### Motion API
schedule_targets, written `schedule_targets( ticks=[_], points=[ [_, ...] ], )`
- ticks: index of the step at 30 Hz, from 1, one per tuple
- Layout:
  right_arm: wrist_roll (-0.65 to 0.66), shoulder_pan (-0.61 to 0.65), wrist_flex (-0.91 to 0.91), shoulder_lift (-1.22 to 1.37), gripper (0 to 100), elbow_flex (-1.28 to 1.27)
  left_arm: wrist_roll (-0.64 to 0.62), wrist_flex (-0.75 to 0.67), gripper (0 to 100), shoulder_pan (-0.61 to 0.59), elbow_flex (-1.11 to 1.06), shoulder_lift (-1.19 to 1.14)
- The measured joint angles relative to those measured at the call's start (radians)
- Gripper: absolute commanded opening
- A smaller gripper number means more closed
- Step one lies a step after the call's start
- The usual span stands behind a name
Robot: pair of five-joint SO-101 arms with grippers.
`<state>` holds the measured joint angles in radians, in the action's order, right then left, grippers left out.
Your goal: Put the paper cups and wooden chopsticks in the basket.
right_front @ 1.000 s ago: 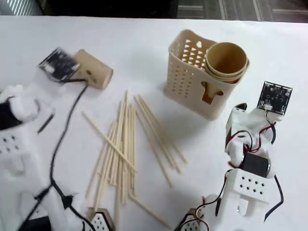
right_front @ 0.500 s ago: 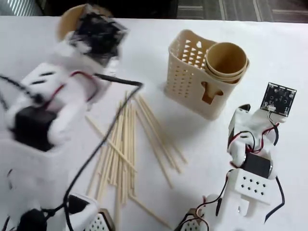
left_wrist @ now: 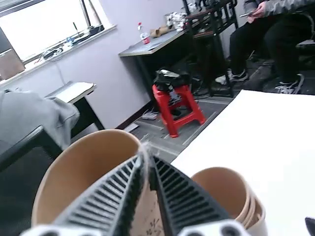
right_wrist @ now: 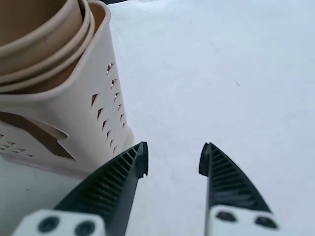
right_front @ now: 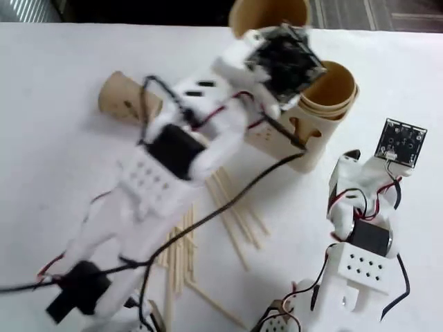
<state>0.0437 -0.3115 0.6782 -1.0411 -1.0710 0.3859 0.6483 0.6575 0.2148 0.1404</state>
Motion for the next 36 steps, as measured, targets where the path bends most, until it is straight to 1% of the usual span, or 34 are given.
schedule_targets(
  ticks=[8, 14, 17, 19, 24, 31, 36],
  points=[
    [-0.014, -0.043, -0.011, 0.0, 17.7, 0.0, 0.0, -0.181, 2, 0.046, 0.0, -0.18],
    [-0.028, -0.046, -0.012, 0.0, 17.8, 0.0, 0.0, -0.262, 2, 0.078, 0.0, -0.265],
    [-0.028, -0.046, -0.012, 0.0, 17.8, 0.0, 0.0, -0.278, 2, 0.08, 0.002, -0.281],
    [-0.028, -0.046, -0.012, 0.0, 17.9, 0.0, 0.0, -0.278, 2, 0.081, 0.003, -0.285],
    [-0.028, -0.046, -0.014, 0.0, 17.9, 0.0, 0.0, -0.267, 2, 0.127, 0.003, -0.287],
    [-0.028, -0.046, -0.015, 0.0, 17.9, 0.0, 0.0, -0.133, 2, 0.153, 0.003, -0.245],
    [-0.028, -0.046, -0.015, 0.0, 17.9, 0.0, 0.0, -0.075, 4, 0.152, 0.003, -0.236]
  ],
)
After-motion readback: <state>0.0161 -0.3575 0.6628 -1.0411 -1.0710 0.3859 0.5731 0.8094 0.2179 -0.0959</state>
